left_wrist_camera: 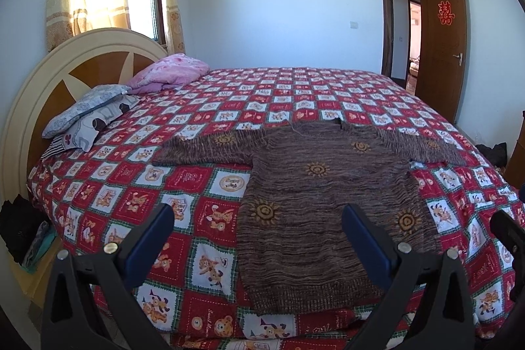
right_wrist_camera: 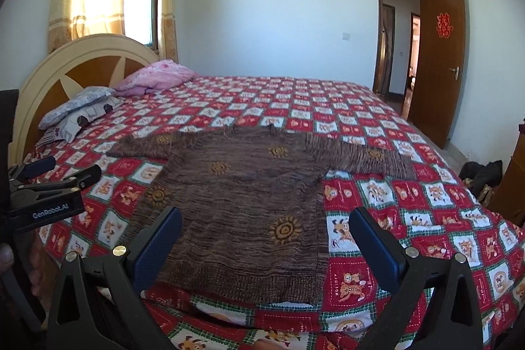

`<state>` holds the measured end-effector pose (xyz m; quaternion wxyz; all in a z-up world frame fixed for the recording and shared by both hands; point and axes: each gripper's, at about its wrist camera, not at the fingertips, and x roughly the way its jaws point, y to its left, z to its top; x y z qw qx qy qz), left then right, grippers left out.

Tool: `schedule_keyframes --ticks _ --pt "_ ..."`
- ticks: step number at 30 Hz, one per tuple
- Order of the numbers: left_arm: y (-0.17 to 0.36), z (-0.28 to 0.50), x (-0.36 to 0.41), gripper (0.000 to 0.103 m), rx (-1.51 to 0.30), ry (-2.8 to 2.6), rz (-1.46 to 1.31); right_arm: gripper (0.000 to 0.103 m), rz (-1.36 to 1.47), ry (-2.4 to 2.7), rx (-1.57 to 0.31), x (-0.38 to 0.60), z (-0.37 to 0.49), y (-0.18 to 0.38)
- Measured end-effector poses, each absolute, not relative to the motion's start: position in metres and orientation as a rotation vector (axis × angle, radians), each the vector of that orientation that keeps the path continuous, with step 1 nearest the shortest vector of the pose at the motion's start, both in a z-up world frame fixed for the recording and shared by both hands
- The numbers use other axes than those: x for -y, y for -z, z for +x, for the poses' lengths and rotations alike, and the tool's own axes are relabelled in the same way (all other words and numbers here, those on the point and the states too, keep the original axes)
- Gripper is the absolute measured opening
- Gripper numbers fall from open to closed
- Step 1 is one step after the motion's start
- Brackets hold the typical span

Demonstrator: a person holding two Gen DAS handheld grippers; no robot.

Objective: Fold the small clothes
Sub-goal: 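Move the right gripper to the brown sweater's side edge and grasp it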

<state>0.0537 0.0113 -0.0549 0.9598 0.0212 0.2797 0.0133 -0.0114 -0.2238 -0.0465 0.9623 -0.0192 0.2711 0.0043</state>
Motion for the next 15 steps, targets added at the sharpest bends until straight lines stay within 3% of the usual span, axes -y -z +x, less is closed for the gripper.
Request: schedule_keyframes --ticks 15 --pt "0.115 0.151 0.011 0.103 -0.69 -0.065 0.105 0.102 0.059 0.176 -0.724 0.325 0.103 0.098"
